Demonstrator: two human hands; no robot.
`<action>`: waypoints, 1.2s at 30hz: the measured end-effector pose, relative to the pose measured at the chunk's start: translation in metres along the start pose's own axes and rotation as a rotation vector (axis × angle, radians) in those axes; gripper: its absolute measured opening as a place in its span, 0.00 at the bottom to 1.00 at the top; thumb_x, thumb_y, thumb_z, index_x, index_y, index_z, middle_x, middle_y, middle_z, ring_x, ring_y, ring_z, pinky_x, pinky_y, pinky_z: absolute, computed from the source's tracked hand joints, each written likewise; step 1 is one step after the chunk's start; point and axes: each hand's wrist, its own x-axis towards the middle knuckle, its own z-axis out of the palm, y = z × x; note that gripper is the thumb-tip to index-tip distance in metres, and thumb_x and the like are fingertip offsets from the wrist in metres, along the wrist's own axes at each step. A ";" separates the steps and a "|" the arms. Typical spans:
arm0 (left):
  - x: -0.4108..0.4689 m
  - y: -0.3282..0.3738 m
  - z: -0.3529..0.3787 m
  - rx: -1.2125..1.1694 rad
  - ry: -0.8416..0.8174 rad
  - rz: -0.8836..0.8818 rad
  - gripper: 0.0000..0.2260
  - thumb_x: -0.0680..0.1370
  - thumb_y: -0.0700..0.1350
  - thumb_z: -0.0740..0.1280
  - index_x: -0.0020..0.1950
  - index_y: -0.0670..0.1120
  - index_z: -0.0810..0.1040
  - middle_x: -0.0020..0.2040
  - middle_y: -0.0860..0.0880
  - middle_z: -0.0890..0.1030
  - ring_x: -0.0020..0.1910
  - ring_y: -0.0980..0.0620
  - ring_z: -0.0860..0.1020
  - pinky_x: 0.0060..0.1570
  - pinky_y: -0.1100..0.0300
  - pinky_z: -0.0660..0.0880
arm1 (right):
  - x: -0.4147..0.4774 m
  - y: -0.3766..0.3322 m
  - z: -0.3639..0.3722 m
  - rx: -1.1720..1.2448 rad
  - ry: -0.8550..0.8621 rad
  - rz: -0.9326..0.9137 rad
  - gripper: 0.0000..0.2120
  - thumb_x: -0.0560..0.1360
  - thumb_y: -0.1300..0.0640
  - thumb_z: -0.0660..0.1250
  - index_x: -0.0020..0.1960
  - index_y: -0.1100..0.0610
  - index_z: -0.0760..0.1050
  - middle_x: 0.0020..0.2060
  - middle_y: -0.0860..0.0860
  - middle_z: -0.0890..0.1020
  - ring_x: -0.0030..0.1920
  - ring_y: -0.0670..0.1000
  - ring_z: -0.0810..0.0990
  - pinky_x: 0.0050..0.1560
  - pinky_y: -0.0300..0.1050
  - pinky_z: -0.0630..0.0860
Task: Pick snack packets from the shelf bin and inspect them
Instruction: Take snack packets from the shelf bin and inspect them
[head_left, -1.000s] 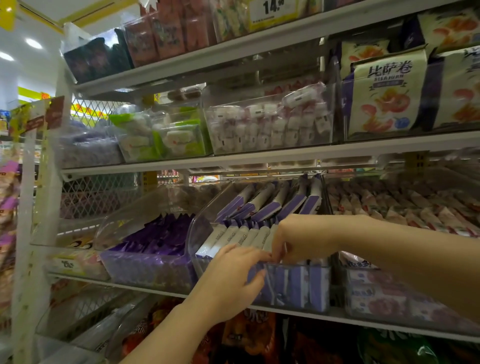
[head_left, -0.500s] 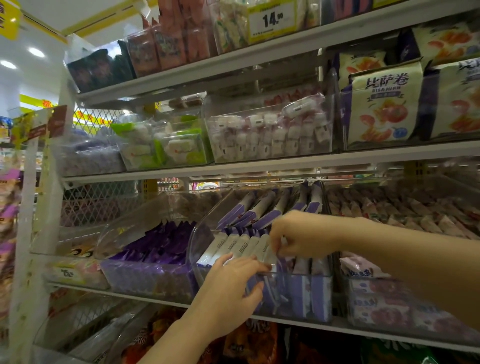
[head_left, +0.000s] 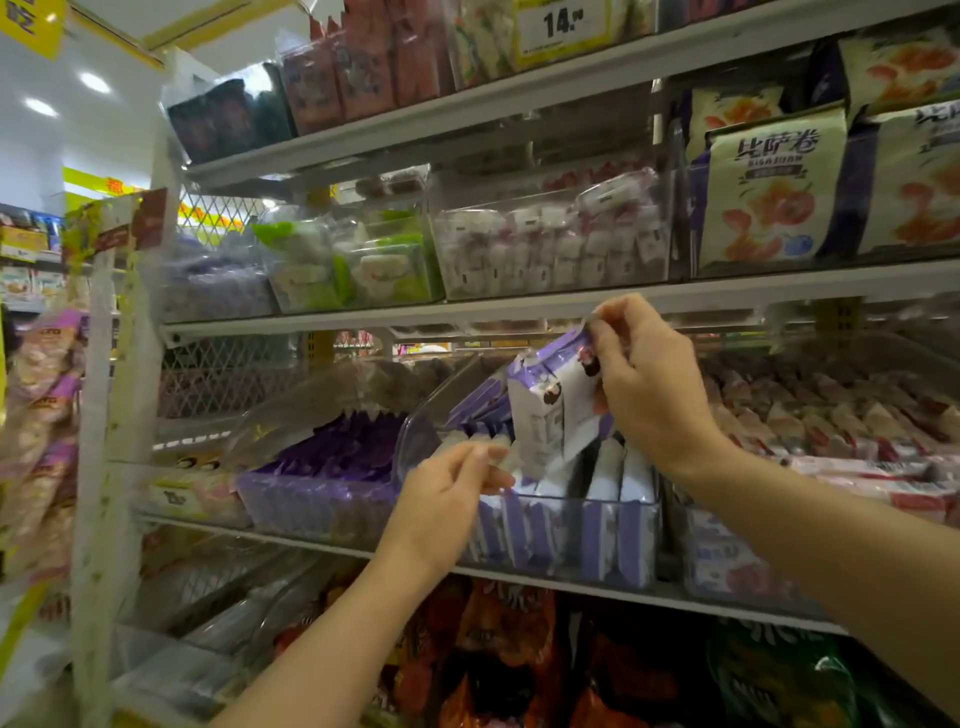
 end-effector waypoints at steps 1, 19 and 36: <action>-0.003 0.004 -0.001 -0.077 0.012 -0.029 0.15 0.84 0.49 0.55 0.55 0.49 0.81 0.40 0.52 0.85 0.41 0.59 0.82 0.45 0.65 0.75 | -0.009 -0.005 0.001 0.051 0.044 -0.017 0.11 0.81 0.56 0.60 0.42 0.45 0.68 0.30 0.46 0.78 0.29 0.48 0.79 0.31 0.46 0.77; -0.094 -0.053 -0.051 -0.375 -0.041 -0.267 0.35 0.76 0.41 0.70 0.76 0.61 0.57 0.58 0.51 0.83 0.59 0.48 0.81 0.60 0.42 0.75 | -0.153 -0.013 0.075 0.748 -0.549 0.673 0.26 0.68 0.41 0.68 0.62 0.51 0.76 0.53 0.50 0.85 0.53 0.51 0.84 0.50 0.46 0.81; -0.136 -0.103 -0.094 -0.364 0.138 -0.302 0.15 0.71 0.55 0.69 0.55 0.51 0.82 0.52 0.47 0.85 0.51 0.46 0.84 0.46 0.51 0.78 | -0.197 -0.023 0.146 0.945 -0.622 0.764 0.17 0.71 0.47 0.67 0.54 0.57 0.81 0.49 0.58 0.85 0.50 0.58 0.85 0.50 0.50 0.82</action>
